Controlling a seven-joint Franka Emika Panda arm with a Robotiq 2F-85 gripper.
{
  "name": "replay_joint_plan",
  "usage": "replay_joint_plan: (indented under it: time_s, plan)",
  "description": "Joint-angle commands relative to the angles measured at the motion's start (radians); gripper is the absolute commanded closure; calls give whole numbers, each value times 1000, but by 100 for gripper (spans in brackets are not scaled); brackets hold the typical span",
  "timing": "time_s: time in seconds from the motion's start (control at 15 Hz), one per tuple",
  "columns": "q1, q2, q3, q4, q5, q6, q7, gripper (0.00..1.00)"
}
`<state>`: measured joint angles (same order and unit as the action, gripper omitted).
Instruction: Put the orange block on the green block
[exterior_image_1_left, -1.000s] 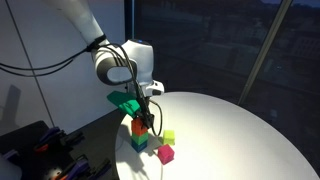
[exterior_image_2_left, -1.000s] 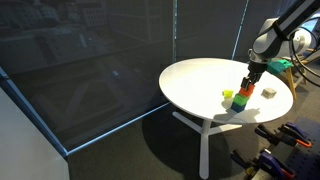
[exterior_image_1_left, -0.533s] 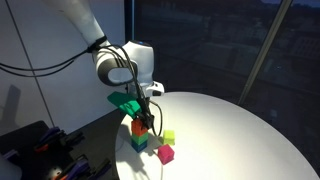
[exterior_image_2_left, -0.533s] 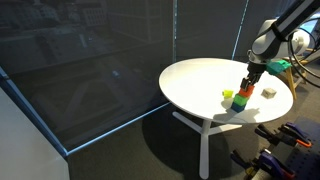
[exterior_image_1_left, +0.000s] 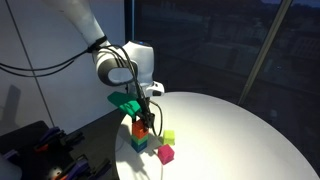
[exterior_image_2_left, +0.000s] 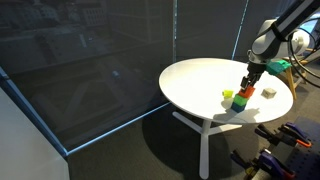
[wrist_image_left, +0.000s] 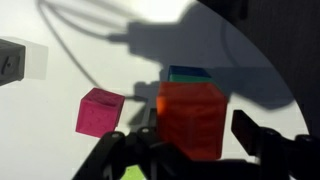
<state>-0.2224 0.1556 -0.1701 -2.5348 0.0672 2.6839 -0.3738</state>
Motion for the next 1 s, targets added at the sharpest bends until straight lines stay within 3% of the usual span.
replay_joint_plan:
  time_s: [0.0, 0.4, 0.93]
  plan:
    - [-9, 4, 9, 19, 8, -14, 18, 0]
    - [-10, -27, 3, 13, 0, -30, 20, 0]
    - [-9, -160, -14, -15, -5, -127, 19, 0]
